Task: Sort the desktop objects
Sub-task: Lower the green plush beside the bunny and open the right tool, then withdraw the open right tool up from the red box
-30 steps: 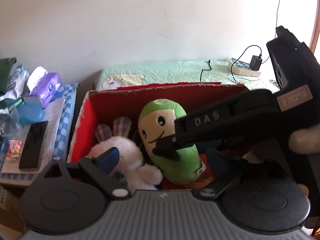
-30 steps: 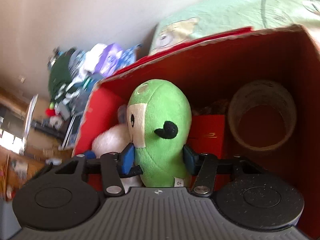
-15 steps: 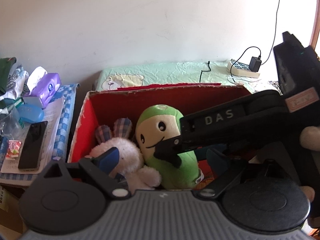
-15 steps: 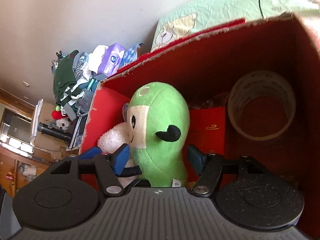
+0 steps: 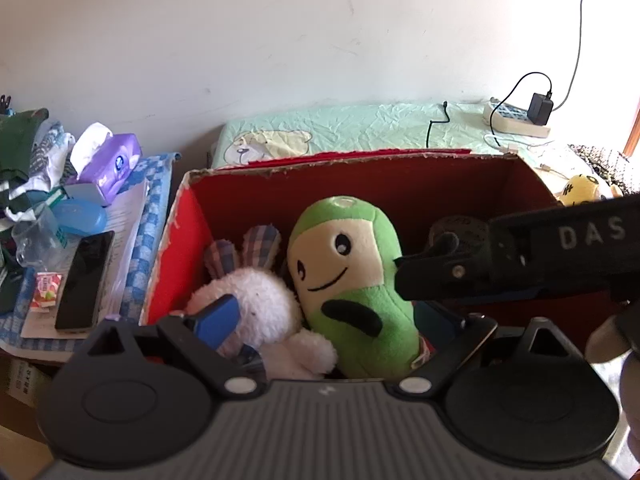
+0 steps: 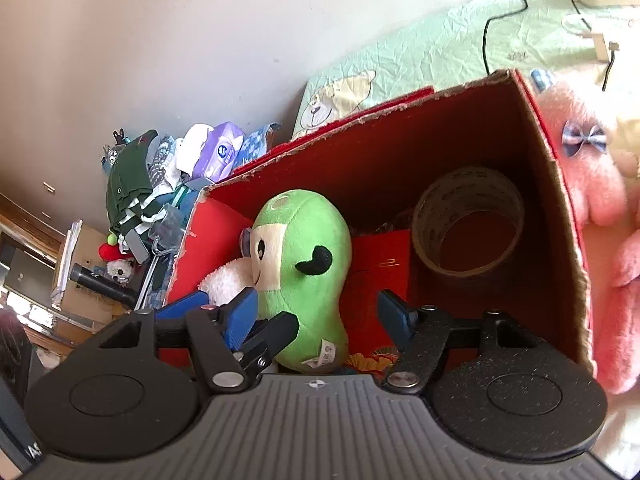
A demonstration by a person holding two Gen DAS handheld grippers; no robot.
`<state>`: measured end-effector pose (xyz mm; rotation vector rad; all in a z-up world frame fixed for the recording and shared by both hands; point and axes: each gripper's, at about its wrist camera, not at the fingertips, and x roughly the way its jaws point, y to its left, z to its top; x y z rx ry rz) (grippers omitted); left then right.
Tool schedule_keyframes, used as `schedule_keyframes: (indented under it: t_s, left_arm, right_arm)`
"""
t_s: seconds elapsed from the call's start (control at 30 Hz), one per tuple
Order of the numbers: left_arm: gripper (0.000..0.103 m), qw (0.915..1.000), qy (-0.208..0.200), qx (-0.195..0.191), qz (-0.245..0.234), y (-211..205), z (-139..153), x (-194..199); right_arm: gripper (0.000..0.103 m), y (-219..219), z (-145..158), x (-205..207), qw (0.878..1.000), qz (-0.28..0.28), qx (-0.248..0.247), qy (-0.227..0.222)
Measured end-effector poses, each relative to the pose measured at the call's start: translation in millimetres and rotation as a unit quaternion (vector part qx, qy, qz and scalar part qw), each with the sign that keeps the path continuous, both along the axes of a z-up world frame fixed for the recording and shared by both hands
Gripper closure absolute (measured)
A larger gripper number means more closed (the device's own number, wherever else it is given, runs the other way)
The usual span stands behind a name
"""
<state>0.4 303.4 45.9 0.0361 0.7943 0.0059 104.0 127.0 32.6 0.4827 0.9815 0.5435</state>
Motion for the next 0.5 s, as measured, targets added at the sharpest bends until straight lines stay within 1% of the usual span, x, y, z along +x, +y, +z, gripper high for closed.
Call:
schedule_keyframes:
  t_s: [0.13, 0.5]
  left_arm:
    - [0.008, 0.9999, 0.006, 0.008, 0.004, -4, 2, -1]
    - [0.008, 0.9995, 0.018, 0.013, 0.024, -9, 5, -12]
  right_arm:
    - [0.033, 1, 2, -6, 1.0, -0.005, -0.01, -0.015]
    - [0.033, -9, 8, -29, 0.999, -0.018, 0.002, -0.039]
